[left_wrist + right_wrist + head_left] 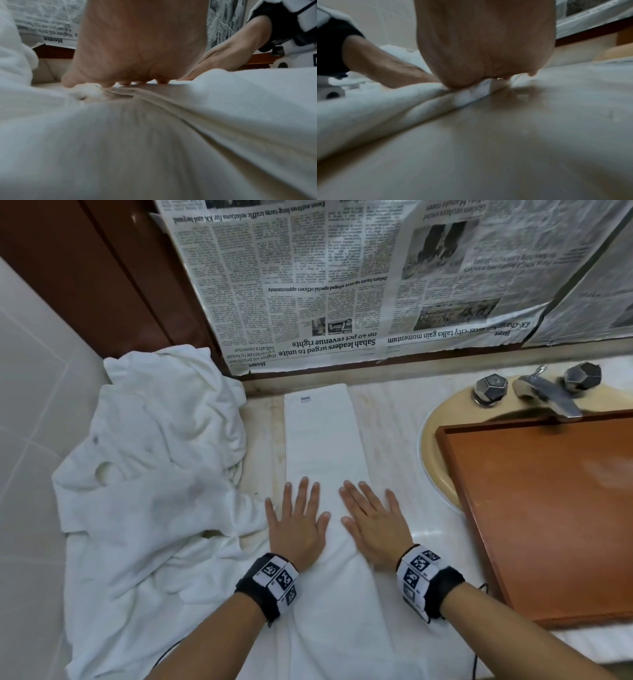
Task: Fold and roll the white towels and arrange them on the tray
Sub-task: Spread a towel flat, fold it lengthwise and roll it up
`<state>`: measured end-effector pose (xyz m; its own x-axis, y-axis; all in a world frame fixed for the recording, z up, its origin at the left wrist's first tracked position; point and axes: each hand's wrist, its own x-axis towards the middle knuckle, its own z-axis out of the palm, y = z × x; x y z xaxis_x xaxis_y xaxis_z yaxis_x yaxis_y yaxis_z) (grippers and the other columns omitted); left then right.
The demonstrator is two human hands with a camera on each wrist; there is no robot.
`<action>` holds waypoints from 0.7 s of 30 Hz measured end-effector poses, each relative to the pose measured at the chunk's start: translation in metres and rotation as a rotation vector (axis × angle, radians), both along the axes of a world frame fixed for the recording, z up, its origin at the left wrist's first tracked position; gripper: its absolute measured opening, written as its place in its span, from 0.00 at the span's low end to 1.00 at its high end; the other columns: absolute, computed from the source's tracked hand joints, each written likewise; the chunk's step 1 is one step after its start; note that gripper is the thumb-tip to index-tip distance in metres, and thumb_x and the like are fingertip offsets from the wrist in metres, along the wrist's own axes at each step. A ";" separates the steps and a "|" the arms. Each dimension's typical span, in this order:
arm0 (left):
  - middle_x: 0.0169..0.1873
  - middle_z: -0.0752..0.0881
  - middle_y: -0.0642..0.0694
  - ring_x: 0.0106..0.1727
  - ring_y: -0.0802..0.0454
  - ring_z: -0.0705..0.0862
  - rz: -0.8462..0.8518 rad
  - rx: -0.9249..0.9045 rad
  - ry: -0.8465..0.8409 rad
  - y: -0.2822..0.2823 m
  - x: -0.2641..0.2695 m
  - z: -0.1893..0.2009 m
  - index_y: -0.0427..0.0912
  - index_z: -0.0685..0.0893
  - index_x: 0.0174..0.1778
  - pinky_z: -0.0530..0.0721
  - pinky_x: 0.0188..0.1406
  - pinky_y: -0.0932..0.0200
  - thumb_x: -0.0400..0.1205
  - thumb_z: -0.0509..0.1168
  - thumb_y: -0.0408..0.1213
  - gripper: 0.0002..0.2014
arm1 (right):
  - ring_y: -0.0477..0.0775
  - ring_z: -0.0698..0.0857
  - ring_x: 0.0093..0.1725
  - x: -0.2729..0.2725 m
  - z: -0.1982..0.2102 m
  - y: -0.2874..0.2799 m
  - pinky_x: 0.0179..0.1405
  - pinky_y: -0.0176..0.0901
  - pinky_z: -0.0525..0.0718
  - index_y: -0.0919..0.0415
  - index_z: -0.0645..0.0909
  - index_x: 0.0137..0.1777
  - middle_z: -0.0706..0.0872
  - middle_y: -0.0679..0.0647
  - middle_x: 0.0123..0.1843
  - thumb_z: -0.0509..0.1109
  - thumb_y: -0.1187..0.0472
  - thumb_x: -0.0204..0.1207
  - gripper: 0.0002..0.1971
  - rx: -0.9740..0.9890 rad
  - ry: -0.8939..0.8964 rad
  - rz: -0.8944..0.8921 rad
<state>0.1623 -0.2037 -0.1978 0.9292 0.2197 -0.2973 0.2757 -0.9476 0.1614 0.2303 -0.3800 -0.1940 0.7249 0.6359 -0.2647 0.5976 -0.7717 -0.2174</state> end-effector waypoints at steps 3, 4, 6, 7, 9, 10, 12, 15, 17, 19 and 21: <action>0.88 0.42 0.53 0.89 0.45 0.43 -0.013 -0.008 0.033 0.003 0.022 0.005 0.50 0.43 0.89 0.36 0.81 0.29 0.81 0.24 0.61 0.39 | 0.45 0.41 0.87 0.024 0.003 -0.001 0.81 0.65 0.39 0.48 0.40 0.88 0.35 0.38 0.85 0.19 0.37 0.78 0.38 -0.041 -0.014 -0.003; 0.87 0.36 0.54 0.88 0.47 0.37 0.001 -0.015 0.044 0.003 0.030 0.005 0.51 0.37 0.88 0.33 0.81 0.30 0.78 0.20 0.61 0.40 | 0.44 0.39 0.86 0.034 0.004 -0.001 0.81 0.64 0.37 0.48 0.37 0.87 0.32 0.38 0.84 0.18 0.37 0.77 0.38 -0.057 -0.013 -0.006; 0.86 0.31 0.56 0.87 0.48 0.33 0.030 -0.038 0.032 0.004 0.048 0.006 0.52 0.33 0.87 0.32 0.81 0.30 0.77 0.18 0.61 0.39 | 0.43 0.37 0.86 0.055 0.004 0.000 0.81 0.63 0.34 0.47 0.34 0.87 0.30 0.37 0.83 0.17 0.36 0.75 0.39 -0.063 0.000 -0.007; 0.86 0.31 0.57 0.87 0.48 0.33 0.037 -0.045 0.024 0.006 0.055 0.006 0.52 0.32 0.87 0.33 0.82 0.29 0.80 0.21 0.61 0.37 | 0.43 0.37 0.86 0.065 0.005 0.001 0.81 0.63 0.33 0.47 0.34 0.87 0.30 0.37 0.83 0.16 0.35 0.74 0.40 -0.066 0.000 0.005; 0.86 0.32 0.58 0.87 0.48 0.34 0.045 -0.055 0.015 0.011 0.067 0.006 0.54 0.33 0.87 0.34 0.82 0.29 0.87 0.29 0.60 0.32 | 0.42 0.37 0.86 0.086 0.004 0.000 0.81 0.64 0.34 0.45 0.33 0.86 0.31 0.36 0.84 0.17 0.34 0.74 0.40 -0.072 0.002 0.028; 0.86 0.33 0.59 0.88 0.48 0.35 0.053 -0.056 0.010 0.014 0.072 0.006 0.55 0.34 0.87 0.34 0.82 0.29 0.89 0.32 0.60 0.31 | 0.42 0.38 0.86 0.096 0.004 0.000 0.81 0.65 0.35 0.44 0.34 0.86 0.33 0.35 0.85 0.20 0.35 0.77 0.37 -0.072 0.015 0.032; 0.86 0.35 0.60 0.88 0.49 0.36 0.058 -0.051 -0.003 0.018 0.081 0.007 0.56 0.35 0.87 0.36 0.82 0.29 0.89 0.35 0.60 0.31 | 0.41 0.39 0.86 0.110 0.007 0.000 0.81 0.67 0.37 0.43 0.36 0.87 0.35 0.35 0.86 0.30 0.38 0.85 0.31 -0.083 0.043 0.024; 0.87 0.37 0.59 0.88 0.49 0.38 0.082 -0.092 -0.011 0.021 0.082 0.009 0.53 0.38 0.88 0.39 0.82 0.28 0.90 0.37 0.57 0.30 | 0.44 0.45 0.87 0.108 0.010 0.001 0.82 0.65 0.41 0.48 0.45 0.88 0.45 0.40 0.88 0.34 0.42 0.87 0.30 -0.064 -0.011 -0.030; 0.88 0.40 0.56 0.88 0.48 0.40 0.105 -0.165 -0.072 0.018 0.066 0.013 0.49 0.44 0.89 0.42 0.84 0.30 0.90 0.38 0.54 0.30 | 0.49 0.54 0.87 0.088 0.013 -0.003 0.82 0.63 0.50 0.54 0.57 0.87 0.57 0.46 0.88 0.34 0.43 0.83 0.35 0.055 -0.060 -0.094; 0.88 0.44 0.54 0.88 0.48 0.42 0.081 -0.222 -0.126 0.006 0.042 0.018 0.49 0.48 0.89 0.44 0.84 0.33 0.87 0.34 0.57 0.33 | 0.53 0.64 0.84 0.058 0.009 -0.008 0.80 0.63 0.60 0.57 0.67 0.83 0.67 0.49 0.84 0.41 0.45 0.85 0.32 0.153 -0.109 -0.085; 0.88 0.44 0.55 0.88 0.50 0.41 0.032 -0.236 -0.091 -0.009 0.019 0.015 0.52 0.48 0.89 0.43 0.84 0.34 0.82 0.27 0.58 0.37 | 0.54 0.69 0.82 0.031 0.005 -0.008 0.77 0.65 0.65 0.56 0.71 0.81 0.71 0.49 0.82 0.44 0.47 0.86 0.29 0.159 -0.097 -0.059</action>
<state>0.1818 -0.2129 -0.1825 0.9483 0.1836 -0.2590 0.2788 -0.8716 0.4031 0.2618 -0.3882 -0.1888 0.7794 0.6198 -0.0917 0.5763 -0.7667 -0.2829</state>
